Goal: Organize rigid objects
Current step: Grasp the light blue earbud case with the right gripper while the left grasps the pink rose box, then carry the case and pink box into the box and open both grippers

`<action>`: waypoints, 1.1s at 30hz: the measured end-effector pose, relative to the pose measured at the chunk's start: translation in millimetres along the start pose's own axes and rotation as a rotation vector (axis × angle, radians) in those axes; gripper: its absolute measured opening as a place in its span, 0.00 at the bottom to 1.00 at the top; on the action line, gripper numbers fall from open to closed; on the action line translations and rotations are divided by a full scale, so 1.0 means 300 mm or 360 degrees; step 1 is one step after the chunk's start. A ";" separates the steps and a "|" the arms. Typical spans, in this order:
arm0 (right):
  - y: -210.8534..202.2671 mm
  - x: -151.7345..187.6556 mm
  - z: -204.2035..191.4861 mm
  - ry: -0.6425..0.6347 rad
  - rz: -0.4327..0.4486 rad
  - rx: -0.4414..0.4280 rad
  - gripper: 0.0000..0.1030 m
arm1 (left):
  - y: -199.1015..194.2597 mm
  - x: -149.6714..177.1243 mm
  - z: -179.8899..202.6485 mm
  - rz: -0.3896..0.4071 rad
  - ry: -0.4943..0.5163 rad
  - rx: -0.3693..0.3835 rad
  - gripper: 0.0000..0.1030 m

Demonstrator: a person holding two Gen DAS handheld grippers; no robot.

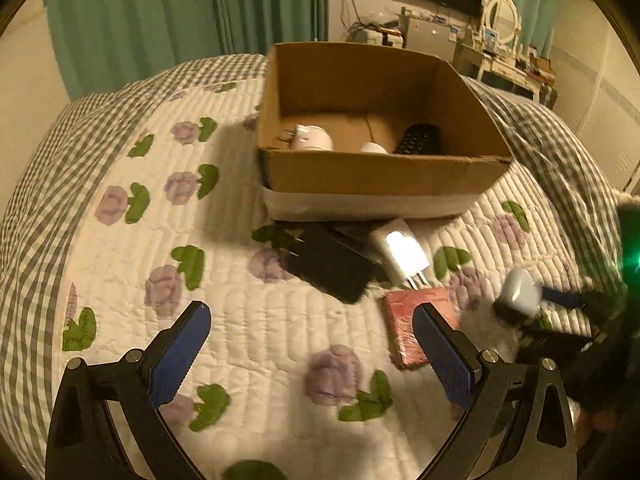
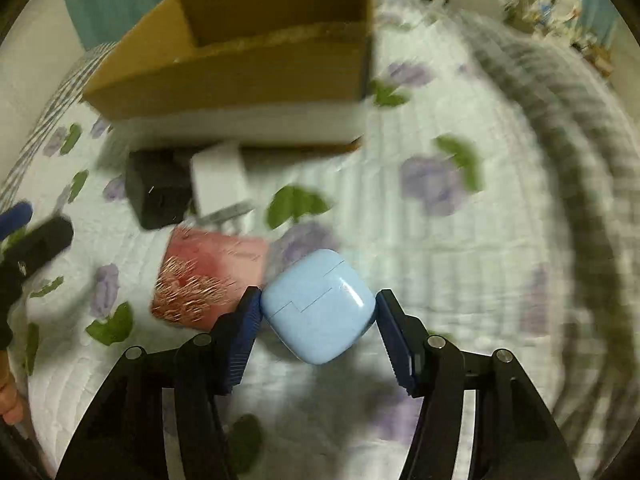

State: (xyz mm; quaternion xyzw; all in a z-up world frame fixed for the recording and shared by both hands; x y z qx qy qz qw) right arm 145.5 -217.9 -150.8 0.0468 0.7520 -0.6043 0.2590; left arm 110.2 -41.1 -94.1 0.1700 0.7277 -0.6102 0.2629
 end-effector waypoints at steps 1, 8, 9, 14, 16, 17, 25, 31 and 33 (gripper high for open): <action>-0.031 -0.008 0.019 0.0001 0.0029 0.0042 0.56 | -0.001 0.002 0.023 -0.0008 0.0019 0.0003 1.00; -0.168 -0.025 0.219 0.0300 0.0114 0.0014 0.56 | 0.053 0.024 0.185 -0.0177 -0.0009 0.0062 1.00; -0.177 -0.025 0.233 0.0343 0.0126 -0.0017 0.56 | 0.071 0.026 0.211 -0.0211 -0.0009 0.0065 1.00; -0.161 -0.033 0.268 0.0408 0.0123 -0.0046 0.56 | 0.155 0.036 0.268 -0.0349 -0.0037 -0.0045 0.99; -0.145 -0.034 0.274 0.0427 0.0117 -0.0078 0.56 | 0.192 0.039 0.292 -0.0418 -0.0042 -0.0040 0.98; -0.136 -0.034 0.278 0.0433 0.0112 -0.0086 0.56 | 0.205 0.040 0.307 -0.0436 -0.0024 -0.0035 0.98; -0.090 -0.029 0.307 0.0484 0.0100 -0.0098 0.56 | 0.268 0.063 0.381 -0.0453 0.0190 -0.0020 0.75; -0.121 -0.025 0.284 0.0461 0.0116 -0.0114 0.56 | 0.177 0.077 0.329 -0.0390 0.0179 0.0157 0.71; -0.145 -0.026 0.270 0.0437 0.0137 -0.0105 0.56 | 0.127 0.074 0.315 -0.0337 0.0162 0.0203 0.71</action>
Point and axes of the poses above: each gripper's, at about its wrist camera, not at the fingertips, and y roughly the way its jaws point, z to its right, x to its underside, the point moved 3 cm from there along y, roughly the way its jaws point, and after that the axes turned 7 degrees about -x, right-handed, at the moved point
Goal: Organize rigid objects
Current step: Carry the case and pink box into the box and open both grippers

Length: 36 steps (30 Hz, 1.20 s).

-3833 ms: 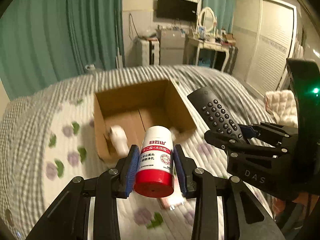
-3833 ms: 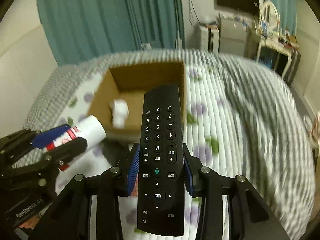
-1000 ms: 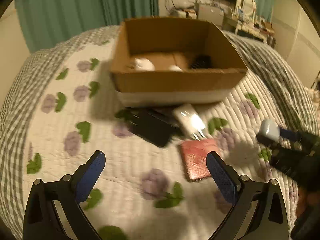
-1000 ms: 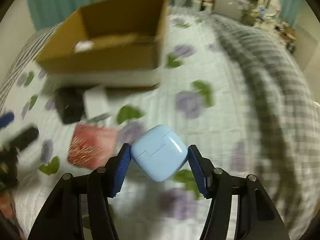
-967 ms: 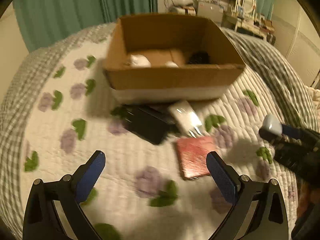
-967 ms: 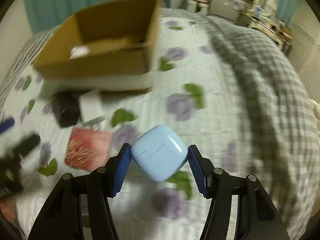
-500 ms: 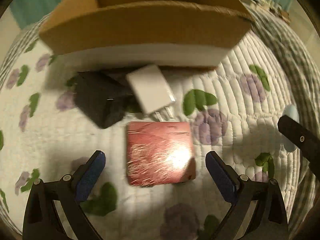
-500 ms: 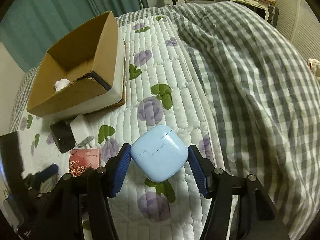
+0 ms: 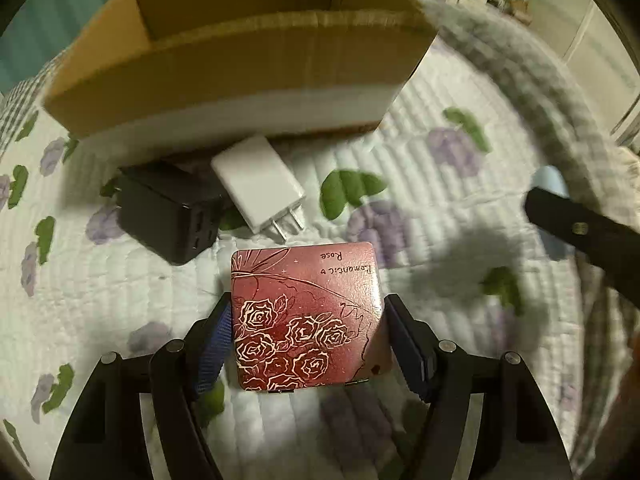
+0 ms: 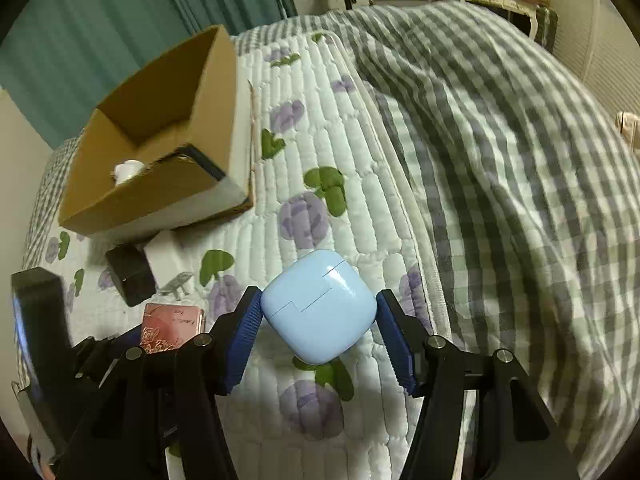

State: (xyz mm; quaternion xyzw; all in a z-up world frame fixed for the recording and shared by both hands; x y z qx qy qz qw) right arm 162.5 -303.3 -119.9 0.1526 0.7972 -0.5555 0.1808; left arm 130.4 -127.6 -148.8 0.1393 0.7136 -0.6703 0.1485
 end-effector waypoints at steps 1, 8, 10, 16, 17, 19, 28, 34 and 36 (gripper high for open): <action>-0.016 -0.002 -0.009 -0.0021 0.0013 0.0007 0.56 | -0.025 0.002 -0.003 0.0027 0.0007 0.0008 0.71; -0.127 -0.035 -0.087 -0.0134 0.0116 0.0008 0.56 | -0.248 -0.042 -0.094 0.0262 -0.0034 0.0093 0.71; -0.171 -0.066 -0.128 -0.0188 0.0165 0.0023 0.56 | -0.314 -0.087 -0.135 0.0343 -0.0049 0.0091 0.71; -0.250 -0.207 -0.288 -0.0370 0.0289 -0.0017 0.56 | -0.404 -0.264 -0.251 0.0499 -0.0091 0.0037 0.71; -0.251 -0.232 -0.316 -0.0399 0.0299 -0.0036 0.56 | -0.403 -0.300 -0.270 0.0513 -0.0091 0.0016 0.71; -0.243 -0.288 -0.374 -0.0463 0.0315 -0.0076 0.56 | -0.386 -0.368 -0.290 0.0527 -0.0084 -0.0016 0.71; -0.069 -0.495 -0.475 -0.0583 0.0290 -0.0081 0.56 | -0.175 -0.555 -0.300 0.0460 -0.0022 -0.0069 0.71; 0.066 -0.559 -0.457 -0.0628 0.0283 -0.0044 0.56 | -0.052 -0.601 -0.279 0.0428 0.0031 -0.0057 0.72; 0.096 -0.569 -0.453 -0.0649 0.0289 -0.0048 0.56 | -0.024 -0.605 -0.267 0.0418 0.0037 -0.0022 0.72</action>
Point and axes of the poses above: each gripper's, at about its wrist camera, not at the fingertips, and y roughly the way its jaws point, z to its right, x to its underside, the point moved 3 cm from there along y, roughly the way its jaws point, and after that the axes turned 7 degrees about -x, right-handed, at the moved point
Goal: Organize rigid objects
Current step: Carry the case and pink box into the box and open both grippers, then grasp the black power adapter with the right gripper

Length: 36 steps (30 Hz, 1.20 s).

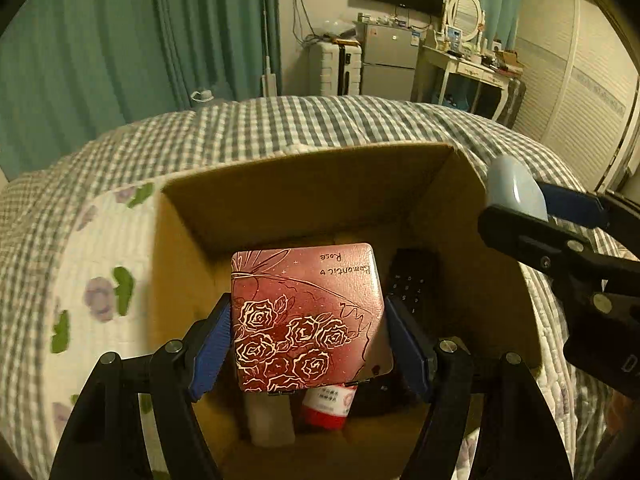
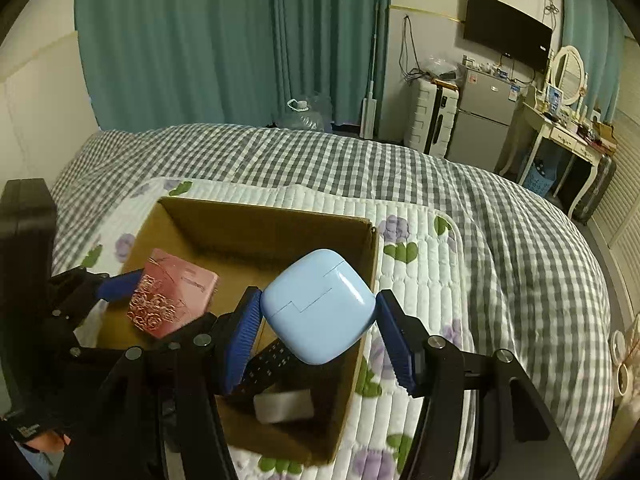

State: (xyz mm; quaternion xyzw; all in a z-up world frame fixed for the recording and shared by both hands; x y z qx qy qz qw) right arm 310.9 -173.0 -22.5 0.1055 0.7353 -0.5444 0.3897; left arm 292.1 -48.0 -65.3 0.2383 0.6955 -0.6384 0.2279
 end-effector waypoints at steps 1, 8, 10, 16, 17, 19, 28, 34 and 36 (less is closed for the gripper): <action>0.015 -0.003 0.004 -0.0016 0.0009 -0.0005 0.56 | 0.011 0.002 0.002 -0.0006 0.0001 0.0016 0.74; 0.064 -0.023 0.008 -0.0003 0.0052 -0.0041 0.56 | -0.024 0.001 -0.019 0.0043 -0.0031 -0.0005 0.74; 0.079 -0.028 0.007 -0.0009 0.0045 -0.0039 0.56 | -0.067 0.004 -0.037 0.0074 -0.0037 -0.0004 0.74; 0.124 -0.053 -0.033 -0.0022 0.0000 -0.0032 0.65 | -0.216 0.032 -0.101 0.0132 -0.0030 -0.0073 0.78; 0.116 -0.053 -0.037 -0.0021 -0.0008 -0.0011 0.69 | -0.246 0.039 -0.114 0.0143 -0.0030 -0.0079 0.80; 0.070 -0.052 -0.039 0.0005 0.0002 0.0018 0.70 | -0.318 0.057 -0.143 0.0169 -0.0033 -0.0103 0.83; -0.356 -0.006 -0.091 0.0038 0.0105 0.0093 0.77 | -0.593 0.151 -0.223 0.0251 -0.0090 -0.0120 0.94; -0.501 0.099 -0.194 -0.0028 0.0104 0.0066 0.84 | -0.657 0.244 -0.253 0.0279 -0.0111 -0.0140 0.97; -0.487 0.152 -0.234 -0.0053 0.0061 0.0048 0.84 | -0.640 0.288 -0.271 0.0267 -0.0120 -0.0134 0.97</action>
Point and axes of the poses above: each gripper's, at about its wrist camera, not at the fingertips, and y roughly the way its jaws point, z to its right, x to its underside, the point moved 3 cm from there along y, roughly the way its jaws point, and after that the axes turned 7 degrees about -x, right-handed, at the moved point
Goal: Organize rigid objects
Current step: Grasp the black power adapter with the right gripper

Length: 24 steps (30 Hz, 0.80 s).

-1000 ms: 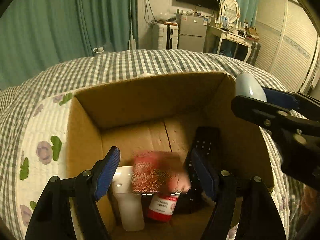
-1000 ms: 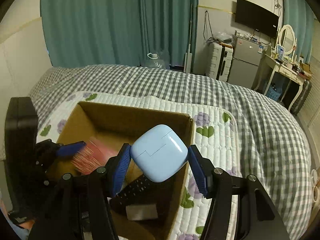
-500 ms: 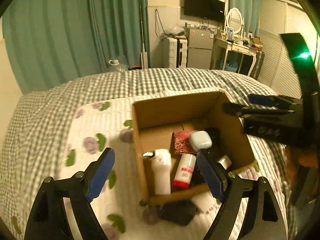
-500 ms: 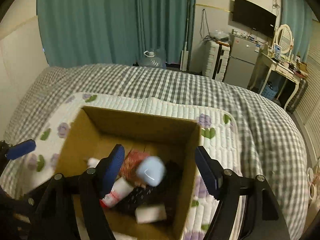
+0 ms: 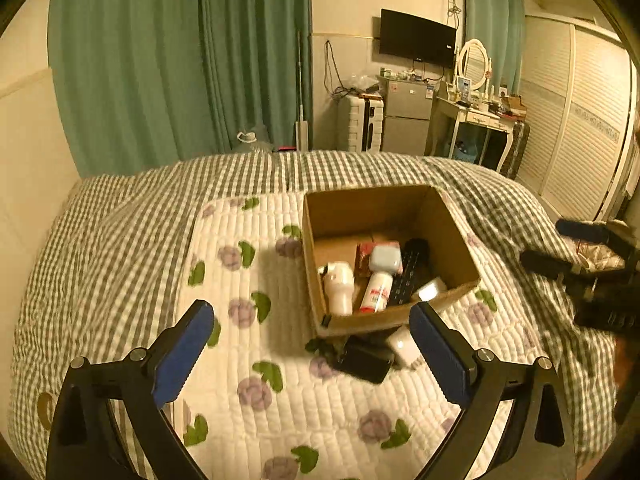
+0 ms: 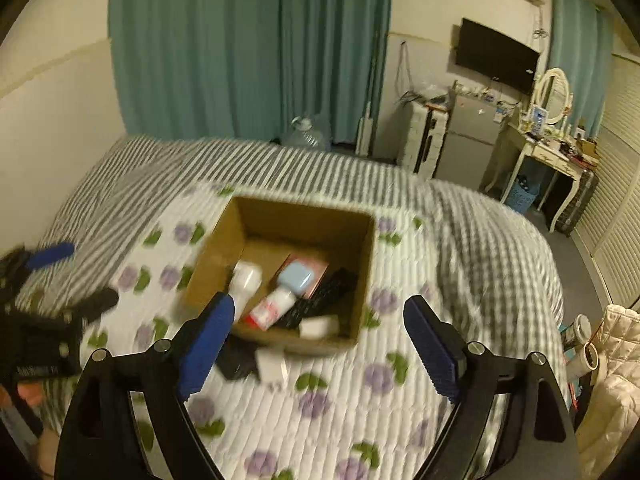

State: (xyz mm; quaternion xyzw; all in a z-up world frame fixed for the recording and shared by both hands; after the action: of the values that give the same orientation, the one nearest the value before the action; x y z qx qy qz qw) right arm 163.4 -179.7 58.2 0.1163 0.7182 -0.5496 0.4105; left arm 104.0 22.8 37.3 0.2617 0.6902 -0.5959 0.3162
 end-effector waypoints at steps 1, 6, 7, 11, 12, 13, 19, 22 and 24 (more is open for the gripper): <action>0.020 0.036 -0.027 -0.0013 -0.0026 -0.0012 0.84 | 0.013 0.022 -0.006 -0.0010 0.0001 -0.0007 0.97; 0.188 0.180 -0.119 -0.0036 -0.0132 -0.0082 0.84 | 0.146 0.158 -0.037 -0.0085 0.0027 -0.0033 0.97; 0.240 0.207 -0.134 -0.0030 -0.0155 -0.0102 0.84 | 0.174 0.182 -0.050 -0.0088 0.0006 -0.0041 0.97; 0.404 0.283 -0.208 -0.0061 -0.0213 -0.0252 0.84 | 0.291 0.246 -0.091 -0.0147 -0.0009 -0.0011 0.97; 0.443 0.299 -0.228 -0.0090 -0.0227 -0.0268 0.82 | 0.318 0.257 -0.106 -0.0140 -0.0004 -0.0018 0.97; 0.484 0.315 -0.249 -0.0137 -0.0247 -0.0280 0.79 | 0.331 0.264 -0.114 -0.0140 0.0001 -0.0020 0.97; 0.670 0.388 -0.324 -0.0335 -0.0441 -0.0291 0.74 | 0.434 0.316 -0.166 -0.0294 -0.0105 0.0041 0.97; 0.711 0.394 -0.329 -0.0375 -0.0458 -0.0239 0.74 | 0.450 0.324 -0.176 -0.0317 -0.0144 0.0066 0.97; 0.737 0.395 -0.331 -0.0380 -0.0488 -0.0215 0.74 | 0.447 0.331 -0.176 -0.0306 -0.0117 0.0043 0.97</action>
State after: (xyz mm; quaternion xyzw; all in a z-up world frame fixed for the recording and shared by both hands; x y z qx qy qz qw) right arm 178.9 -43.8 -174.5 -0.0883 0.7091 -0.5661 0.4111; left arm 130.6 93.8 -120.4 0.1763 0.6921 -0.6419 0.2791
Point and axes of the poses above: each gripper's, at about its wrist camera, not at the fingertips, and y roughly the way its jaws point, z to its right, x to its underside, the point moved 3 cm from there along y, roughly the way its jaws point, and after that the axes turned 7 degrees about -x, right-handed, at the moved point
